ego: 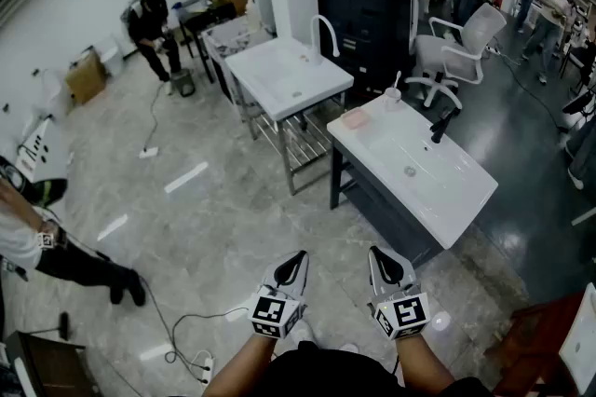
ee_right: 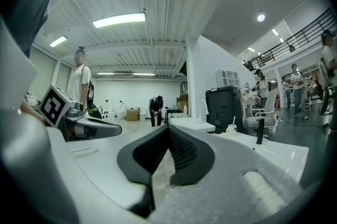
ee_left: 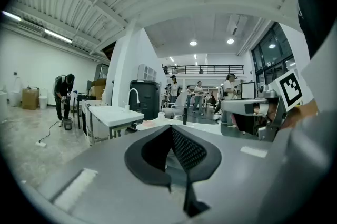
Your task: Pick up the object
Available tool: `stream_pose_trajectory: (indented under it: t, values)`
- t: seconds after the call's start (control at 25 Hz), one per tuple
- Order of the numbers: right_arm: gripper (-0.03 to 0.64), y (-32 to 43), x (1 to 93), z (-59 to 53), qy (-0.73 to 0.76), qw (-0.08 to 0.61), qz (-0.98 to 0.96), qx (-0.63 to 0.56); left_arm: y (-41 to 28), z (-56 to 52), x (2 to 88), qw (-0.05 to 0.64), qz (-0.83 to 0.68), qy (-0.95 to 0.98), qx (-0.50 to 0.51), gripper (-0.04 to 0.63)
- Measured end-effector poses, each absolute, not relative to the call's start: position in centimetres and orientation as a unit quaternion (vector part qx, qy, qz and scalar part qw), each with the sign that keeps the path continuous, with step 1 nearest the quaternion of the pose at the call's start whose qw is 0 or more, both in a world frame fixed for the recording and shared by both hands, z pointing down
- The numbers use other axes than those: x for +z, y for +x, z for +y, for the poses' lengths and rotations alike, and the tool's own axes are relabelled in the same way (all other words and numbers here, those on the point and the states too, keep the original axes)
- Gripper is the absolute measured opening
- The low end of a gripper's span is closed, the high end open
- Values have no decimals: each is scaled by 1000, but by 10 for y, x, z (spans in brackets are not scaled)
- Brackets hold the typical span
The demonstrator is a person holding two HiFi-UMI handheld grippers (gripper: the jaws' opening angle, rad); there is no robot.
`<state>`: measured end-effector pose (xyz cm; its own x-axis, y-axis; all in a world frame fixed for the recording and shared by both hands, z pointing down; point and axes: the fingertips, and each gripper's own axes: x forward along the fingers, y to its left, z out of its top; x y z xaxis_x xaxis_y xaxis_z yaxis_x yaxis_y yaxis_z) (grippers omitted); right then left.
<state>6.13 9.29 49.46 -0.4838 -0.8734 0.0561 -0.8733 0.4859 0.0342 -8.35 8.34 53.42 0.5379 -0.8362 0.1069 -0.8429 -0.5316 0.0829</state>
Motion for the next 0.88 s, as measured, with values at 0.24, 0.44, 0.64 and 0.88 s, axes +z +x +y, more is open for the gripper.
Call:
stream_pose_trajectory:
  t: [0.24,0.44,0.64,0.88]
  values:
    - [2,59,498,93,507,30,-862,3,-85,82,535,60,-482,874,31,18]
    - [2,52,500,86,508,35,-861,5,-90,76,536,60,-480,875,34,18]
    - [3,41,503,74,510,29,-860,17,-104,65,539,62,-476,876,34,18]
    - [3,17,506,58,516,31,-856,20,-129,49,541,62,-469,880,35,18]
